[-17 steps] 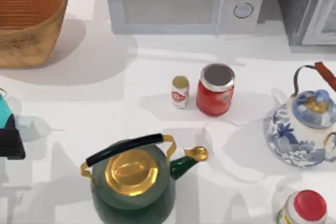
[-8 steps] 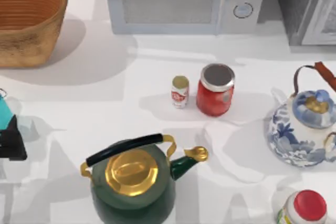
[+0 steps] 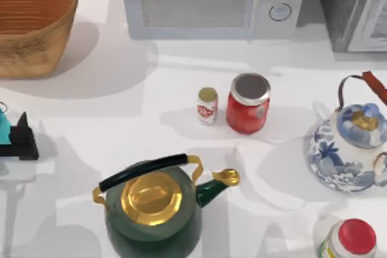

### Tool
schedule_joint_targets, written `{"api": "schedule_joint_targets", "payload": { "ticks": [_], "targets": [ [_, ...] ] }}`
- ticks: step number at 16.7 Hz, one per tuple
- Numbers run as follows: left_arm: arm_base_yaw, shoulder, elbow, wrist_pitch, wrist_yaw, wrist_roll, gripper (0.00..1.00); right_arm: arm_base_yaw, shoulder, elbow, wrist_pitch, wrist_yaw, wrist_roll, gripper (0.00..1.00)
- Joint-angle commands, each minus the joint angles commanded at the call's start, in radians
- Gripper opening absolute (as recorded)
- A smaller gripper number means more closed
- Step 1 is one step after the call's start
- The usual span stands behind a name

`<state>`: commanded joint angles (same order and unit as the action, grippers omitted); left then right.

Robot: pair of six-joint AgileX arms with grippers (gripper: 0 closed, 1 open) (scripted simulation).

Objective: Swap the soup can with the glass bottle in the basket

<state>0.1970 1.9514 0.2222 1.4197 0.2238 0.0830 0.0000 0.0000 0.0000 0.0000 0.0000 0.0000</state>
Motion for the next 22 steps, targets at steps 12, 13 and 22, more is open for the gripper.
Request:
{"api": "schedule_joint_targets", "payload": {
  "ticks": [12,13,22],
  "targets": [
    [-0.014,0.044,0.044,0.0,-0.013,-0.005,0.55,0.0,0.0,0.0,0.0,0.0,0.0,1.0],
    [-0.014,0.044,0.044,0.0,-0.013,-0.005,0.47,0.0,0.0,0.0,0.0,0.0,0.0,1.0],
    [-0.014,0.044,0.044,0.0,-0.013,-0.005,0.0,0.0,0.0,0.0,0.0,0.0,0.0,1.0]
  ]
}}
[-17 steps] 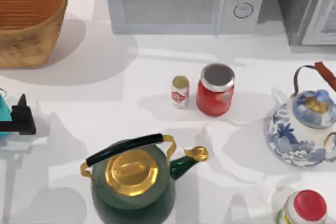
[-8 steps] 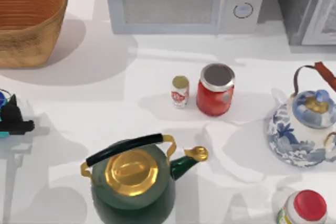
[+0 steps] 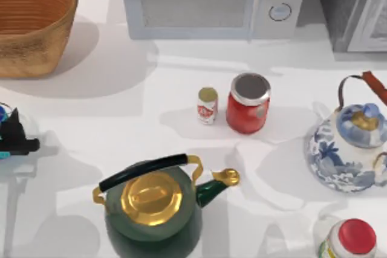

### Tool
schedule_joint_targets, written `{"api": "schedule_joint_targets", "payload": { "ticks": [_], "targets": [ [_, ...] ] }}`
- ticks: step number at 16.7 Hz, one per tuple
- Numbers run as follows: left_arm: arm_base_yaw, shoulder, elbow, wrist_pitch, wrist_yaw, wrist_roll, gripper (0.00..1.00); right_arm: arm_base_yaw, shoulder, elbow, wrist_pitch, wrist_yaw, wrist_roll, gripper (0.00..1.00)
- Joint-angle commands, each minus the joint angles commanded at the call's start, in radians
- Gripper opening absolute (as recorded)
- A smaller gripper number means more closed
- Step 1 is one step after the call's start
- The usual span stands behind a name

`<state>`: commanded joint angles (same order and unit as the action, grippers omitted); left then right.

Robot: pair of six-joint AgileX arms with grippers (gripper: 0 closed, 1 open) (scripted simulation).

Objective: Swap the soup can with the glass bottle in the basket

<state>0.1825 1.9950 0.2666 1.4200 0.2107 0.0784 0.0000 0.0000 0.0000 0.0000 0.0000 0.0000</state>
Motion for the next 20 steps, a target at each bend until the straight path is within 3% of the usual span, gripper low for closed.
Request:
{"api": "schedule_joint_targets", "payload": {
  "ticks": [7,11,16,20],
  "targets": [
    [0.001,-0.001,-0.001,0.0,0.0,0.002,0.0,0.0,0.0,0.0,0.0,0.0,0.0,1.0],
    [0.069,-0.097,0.04,-0.071,-0.004,0.004,0.0,0.0,0.0,0.0,0.0,0.0,0.0,1.0],
    [0.187,-0.3,0.188,-0.314,-0.007,0.009,0.0,0.0,0.0,0.0,0.0,0.0,0.0,1.0],
    [0.206,-0.393,0.391,-0.602,-0.01,0.011,0.0,0.0,0.0,0.0,0.0,0.0,0.0,1.0]
  ]
}}
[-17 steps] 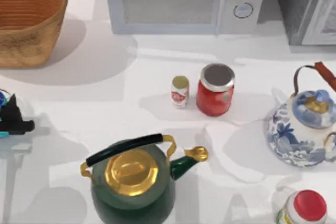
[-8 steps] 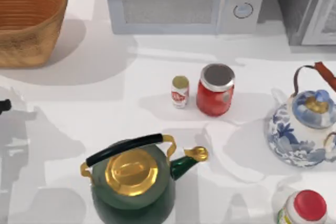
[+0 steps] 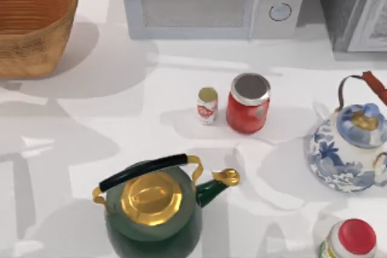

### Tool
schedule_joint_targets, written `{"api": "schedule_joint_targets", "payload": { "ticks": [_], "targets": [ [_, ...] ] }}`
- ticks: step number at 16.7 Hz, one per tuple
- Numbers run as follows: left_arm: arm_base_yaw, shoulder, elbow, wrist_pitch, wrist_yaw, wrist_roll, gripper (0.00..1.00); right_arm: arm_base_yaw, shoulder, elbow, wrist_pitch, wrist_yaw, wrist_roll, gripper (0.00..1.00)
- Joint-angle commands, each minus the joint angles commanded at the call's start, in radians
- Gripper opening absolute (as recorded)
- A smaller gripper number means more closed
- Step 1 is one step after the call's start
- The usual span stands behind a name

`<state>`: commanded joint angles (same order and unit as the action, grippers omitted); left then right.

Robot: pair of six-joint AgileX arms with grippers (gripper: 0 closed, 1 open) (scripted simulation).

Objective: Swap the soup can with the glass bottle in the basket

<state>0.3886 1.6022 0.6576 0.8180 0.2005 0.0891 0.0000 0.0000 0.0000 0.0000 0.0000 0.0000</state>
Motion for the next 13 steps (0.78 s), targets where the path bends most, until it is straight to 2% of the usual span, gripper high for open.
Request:
{"api": "schedule_joint_targets", "payload": {
  "ticks": [8,13],
  "targets": [
    [-0.139,-0.003,0.462,-0.606,-0.014,-0.022,0.0,0.0,0.0,0.0,0.0,0.0,0.0,1.0],
    [-0.222,0.023,0.637,-0.817,-0.022,-0.038,0.0,0.0,0.0,0.0,0.0,0.0,0.0,1.0]
  ]
}}
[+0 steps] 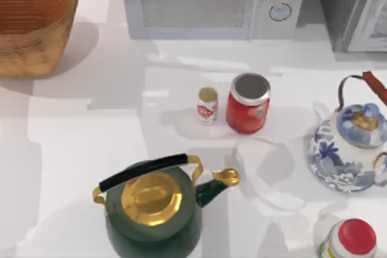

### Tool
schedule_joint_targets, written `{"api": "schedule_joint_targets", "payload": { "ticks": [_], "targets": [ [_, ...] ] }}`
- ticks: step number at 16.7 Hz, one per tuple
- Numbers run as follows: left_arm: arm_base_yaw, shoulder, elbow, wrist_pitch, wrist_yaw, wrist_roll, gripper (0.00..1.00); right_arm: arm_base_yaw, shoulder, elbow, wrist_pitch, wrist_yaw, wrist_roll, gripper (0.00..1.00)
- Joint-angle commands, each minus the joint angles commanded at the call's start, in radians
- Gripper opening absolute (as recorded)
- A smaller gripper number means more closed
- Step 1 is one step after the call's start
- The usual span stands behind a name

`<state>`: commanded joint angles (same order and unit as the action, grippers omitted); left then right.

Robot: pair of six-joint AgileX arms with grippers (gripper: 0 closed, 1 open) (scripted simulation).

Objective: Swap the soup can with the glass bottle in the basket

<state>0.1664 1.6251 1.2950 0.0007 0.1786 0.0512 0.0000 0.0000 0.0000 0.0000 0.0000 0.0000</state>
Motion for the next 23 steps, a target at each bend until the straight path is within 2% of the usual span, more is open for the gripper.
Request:
{"api": "schedule_joint_targets", "payload": {
  "ticks": [7,14,19,23],
  "targets": [
    [-0.002,0.001,0.01,-0.009,-0.001,0.0,0.0,0.0,0.0,0.0,0.0,0.0,0.0,1.0],
    [-0.032,0.185,0.063,0.119,-0.023,-0.01,0.0,0.0,0.0,0.0,0.0,0.0,0.0,1.0],
    [-0.035,0.202,0.069,0.132,-0.025,-0.01,0.0,0.0,0.0,0.0,0.0,0.0,0.0,1.0],
    [-0.035,0.202,0.069,0.132,-0.025,-0.01,0.3,0.0,0.0,0.0,0.0,0.0,0.0,1.0]
  ]
}}
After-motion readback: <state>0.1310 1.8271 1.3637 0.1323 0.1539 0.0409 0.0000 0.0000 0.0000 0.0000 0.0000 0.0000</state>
